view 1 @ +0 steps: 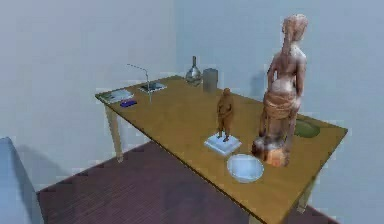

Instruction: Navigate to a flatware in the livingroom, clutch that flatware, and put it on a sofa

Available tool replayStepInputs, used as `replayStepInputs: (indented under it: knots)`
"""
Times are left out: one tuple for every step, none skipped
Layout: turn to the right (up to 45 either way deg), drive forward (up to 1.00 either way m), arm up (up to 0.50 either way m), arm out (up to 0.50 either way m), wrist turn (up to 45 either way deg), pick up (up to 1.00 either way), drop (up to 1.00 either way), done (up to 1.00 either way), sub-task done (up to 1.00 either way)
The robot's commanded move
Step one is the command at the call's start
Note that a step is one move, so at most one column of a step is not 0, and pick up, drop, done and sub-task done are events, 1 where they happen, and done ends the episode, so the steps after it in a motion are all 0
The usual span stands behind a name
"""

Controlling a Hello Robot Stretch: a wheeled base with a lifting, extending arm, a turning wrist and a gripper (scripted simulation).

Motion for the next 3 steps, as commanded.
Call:
replayStepInputs:
  knots:
    - [-45.0,0.0,0.0,0.0,0.0,0.0,0.0,0.0,0.0]
    - [-12.0,0.0,0.0,0.0,0.0,0.0,0.0,0.0,0.0]
    - [45.0,0.0,0.0,0.0,0.0,0.0,0.0,0.0,0.0]
